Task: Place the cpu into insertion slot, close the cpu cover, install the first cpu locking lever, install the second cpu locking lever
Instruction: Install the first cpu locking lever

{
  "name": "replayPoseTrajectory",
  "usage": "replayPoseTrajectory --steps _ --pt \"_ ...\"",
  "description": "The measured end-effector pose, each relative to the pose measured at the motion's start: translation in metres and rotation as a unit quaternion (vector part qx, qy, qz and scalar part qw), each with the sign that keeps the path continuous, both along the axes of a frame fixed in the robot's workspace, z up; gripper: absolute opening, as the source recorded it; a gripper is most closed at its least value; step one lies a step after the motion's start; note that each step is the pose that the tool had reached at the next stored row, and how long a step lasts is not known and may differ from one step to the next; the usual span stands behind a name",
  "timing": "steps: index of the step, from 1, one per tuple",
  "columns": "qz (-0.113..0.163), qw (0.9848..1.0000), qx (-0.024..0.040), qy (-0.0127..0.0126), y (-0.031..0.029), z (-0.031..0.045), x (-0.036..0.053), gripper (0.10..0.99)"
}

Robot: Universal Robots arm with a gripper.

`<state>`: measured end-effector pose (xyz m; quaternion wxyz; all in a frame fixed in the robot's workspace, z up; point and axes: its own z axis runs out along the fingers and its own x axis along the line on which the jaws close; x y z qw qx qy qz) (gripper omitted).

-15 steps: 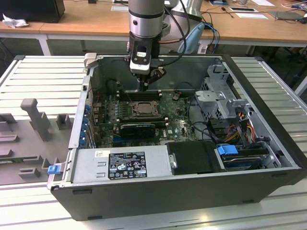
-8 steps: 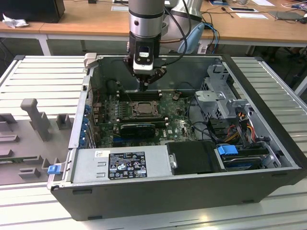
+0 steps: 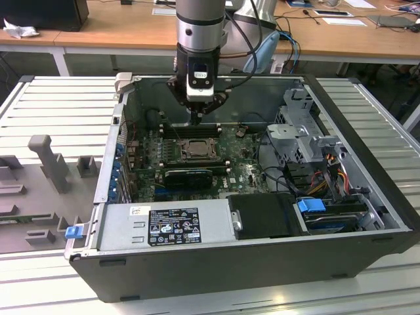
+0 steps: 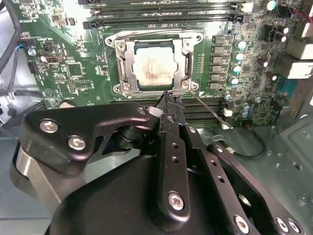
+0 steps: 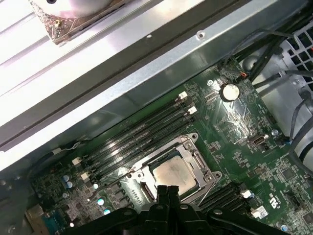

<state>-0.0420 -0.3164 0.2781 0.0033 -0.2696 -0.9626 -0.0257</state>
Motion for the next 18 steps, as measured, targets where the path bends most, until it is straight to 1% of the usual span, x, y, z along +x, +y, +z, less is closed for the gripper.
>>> replayPoseTrajectory --steps 6,10,11,12,13,15,16,17,18 --pt "0.032 0.9995 0.0 0.0 0.0 0.0 0.0 0.106" --pt "0.065 0.9979 0.0 0.0 0.0 0.0 0.0 0.106" --pt "0.078 0.9969 0.0 0.0 0.0 0.0 0.0 0.106" --pt "0.096 0.9954 0.0 0.0 0.0 0.0 0.0 0.106" --pt "0.104 0.9946 0.0 0.0 0.0 0.0 0.0 0.106" --pt "0.136 0.9907 0.0 0.0 0.0 0.0 0.0 0.106" --pt "0.152 0.9884 0.0 0.0 0.0 0.0 0.0 0.106" --pt "0.168 0.9859 0.0 0.0 0.0 0.0 0.0 0.106" --pt "0.174 0.9847 0.0 0.0 0.0 0.0 -0.0001 0.106"
